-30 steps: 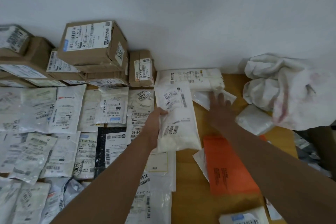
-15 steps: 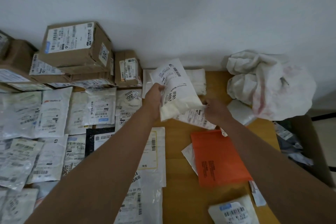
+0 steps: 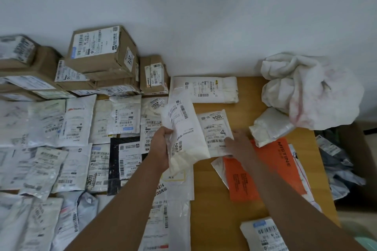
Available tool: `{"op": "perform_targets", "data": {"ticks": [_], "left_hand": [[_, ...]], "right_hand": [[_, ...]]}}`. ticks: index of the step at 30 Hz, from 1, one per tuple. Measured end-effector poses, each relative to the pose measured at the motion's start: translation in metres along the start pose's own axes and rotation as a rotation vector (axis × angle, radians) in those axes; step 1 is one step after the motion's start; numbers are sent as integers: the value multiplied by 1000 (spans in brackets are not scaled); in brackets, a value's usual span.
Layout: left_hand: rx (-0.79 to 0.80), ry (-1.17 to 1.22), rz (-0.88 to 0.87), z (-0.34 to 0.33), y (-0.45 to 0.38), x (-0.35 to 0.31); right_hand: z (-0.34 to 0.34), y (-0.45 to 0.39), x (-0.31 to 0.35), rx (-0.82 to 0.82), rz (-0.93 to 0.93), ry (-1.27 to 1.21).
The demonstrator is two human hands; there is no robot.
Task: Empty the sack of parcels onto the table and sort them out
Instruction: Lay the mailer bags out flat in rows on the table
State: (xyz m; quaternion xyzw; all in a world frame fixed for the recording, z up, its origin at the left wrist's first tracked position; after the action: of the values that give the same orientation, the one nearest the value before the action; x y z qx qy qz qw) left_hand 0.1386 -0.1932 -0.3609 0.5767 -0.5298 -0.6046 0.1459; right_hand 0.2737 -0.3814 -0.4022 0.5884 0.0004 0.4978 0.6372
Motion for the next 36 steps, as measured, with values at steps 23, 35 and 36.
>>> {"op": "perform_targets", "data": {"ticks": [23,35,36], "left_hand": [[-123,182,-142,94,12,-10],[-115,162,-128,105,5,-8],[-108,164,-113,106,4,-7]], "right_hand": [[-93,-5,53,99,302,708],[-125,-12,53,16,281,872],[-124,-12,52,-4,288,904]]}}
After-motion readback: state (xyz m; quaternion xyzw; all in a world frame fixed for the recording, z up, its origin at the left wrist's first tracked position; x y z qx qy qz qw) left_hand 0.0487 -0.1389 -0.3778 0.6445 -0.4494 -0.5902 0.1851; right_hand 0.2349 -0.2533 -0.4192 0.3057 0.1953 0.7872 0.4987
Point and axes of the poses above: each hand's wrist, its own y-axis away from the middle knuckle, its own z-axis out of the back of the hand, x = y × z, the point moved 6 cm from there along -y, towards the middle knuckle, and after that the axes turned 5 degrees about -z, right-handed, at the moved point
